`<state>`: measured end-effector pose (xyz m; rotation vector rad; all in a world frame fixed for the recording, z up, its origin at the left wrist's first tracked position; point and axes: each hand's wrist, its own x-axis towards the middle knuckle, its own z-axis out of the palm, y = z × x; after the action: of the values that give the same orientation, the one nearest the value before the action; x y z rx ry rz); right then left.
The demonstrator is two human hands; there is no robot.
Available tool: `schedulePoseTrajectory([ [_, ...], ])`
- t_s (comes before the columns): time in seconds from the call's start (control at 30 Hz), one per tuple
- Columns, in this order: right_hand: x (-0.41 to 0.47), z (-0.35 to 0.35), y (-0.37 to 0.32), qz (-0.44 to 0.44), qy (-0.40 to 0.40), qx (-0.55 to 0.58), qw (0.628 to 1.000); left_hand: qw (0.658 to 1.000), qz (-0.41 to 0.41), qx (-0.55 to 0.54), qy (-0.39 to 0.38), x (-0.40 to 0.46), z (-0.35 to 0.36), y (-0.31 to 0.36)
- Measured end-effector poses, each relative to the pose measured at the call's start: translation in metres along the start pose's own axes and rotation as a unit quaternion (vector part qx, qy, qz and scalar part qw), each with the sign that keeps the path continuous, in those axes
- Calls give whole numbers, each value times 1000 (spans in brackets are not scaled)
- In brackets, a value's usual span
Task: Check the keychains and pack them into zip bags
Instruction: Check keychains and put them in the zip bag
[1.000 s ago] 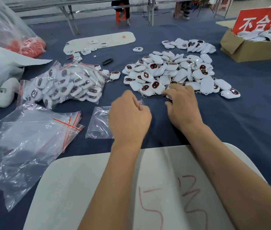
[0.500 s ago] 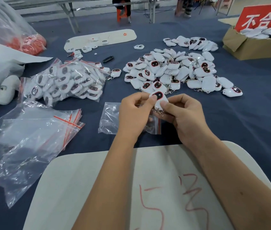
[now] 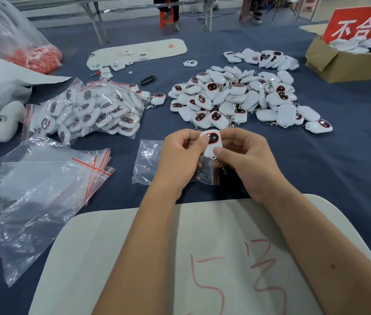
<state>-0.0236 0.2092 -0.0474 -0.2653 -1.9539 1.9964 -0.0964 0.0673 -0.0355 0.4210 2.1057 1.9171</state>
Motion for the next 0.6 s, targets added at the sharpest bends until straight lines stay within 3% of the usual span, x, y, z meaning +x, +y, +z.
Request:
schedulePoseTrajectory([
  [0.23,3,0,1,-6,55,-46,997,999,33,34,-14,-2,3,-3],
  [0.43,5,-4,2,2,44,-27,999,998,53,30,-17,-3,4,0],
  [0.6,8,-5,4,17,95,-10,995,996,57,68,32,-2,9,-2],
])
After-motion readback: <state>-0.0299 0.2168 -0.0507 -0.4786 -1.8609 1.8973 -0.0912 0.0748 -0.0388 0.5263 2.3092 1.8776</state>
